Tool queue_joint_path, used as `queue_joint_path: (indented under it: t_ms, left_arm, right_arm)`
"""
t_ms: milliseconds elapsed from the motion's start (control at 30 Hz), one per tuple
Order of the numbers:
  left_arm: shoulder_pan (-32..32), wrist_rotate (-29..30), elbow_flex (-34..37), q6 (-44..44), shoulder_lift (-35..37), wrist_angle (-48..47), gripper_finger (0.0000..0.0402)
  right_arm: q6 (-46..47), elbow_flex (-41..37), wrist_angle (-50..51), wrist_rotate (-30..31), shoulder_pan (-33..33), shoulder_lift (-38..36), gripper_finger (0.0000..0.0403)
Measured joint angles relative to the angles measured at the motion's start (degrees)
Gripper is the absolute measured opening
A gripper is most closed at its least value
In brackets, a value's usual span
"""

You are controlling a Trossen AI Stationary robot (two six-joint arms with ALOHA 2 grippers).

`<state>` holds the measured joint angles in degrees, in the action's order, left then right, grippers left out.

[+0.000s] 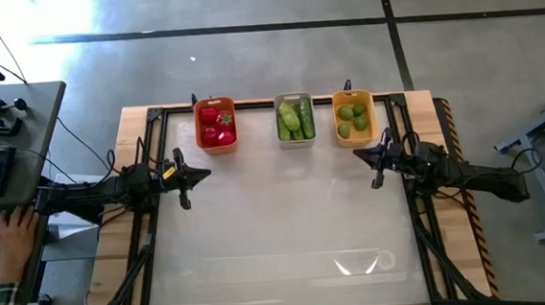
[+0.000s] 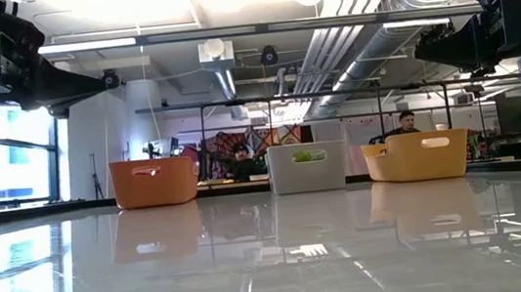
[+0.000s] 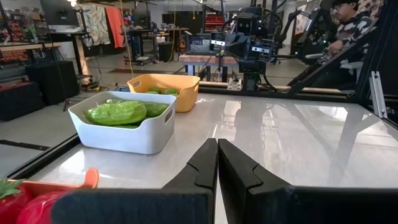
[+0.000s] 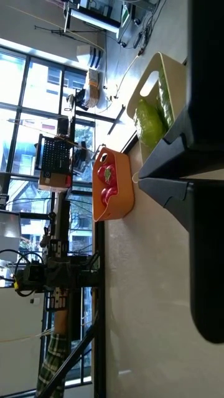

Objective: Sort produce into baskets
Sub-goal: Return to Home Position

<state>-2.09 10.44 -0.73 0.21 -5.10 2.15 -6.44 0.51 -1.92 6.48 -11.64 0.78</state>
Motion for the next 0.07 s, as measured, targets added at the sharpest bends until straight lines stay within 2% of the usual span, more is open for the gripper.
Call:
queue_joint_path:
  t_ms: [67]
  left_arm:
    - [0.0,0.0,0.0,0.0,0.0,0.0,0.0000]
  right_arm:
    - [0.0,0.0,0.0,0.0,0.0,0.0,0.0000]
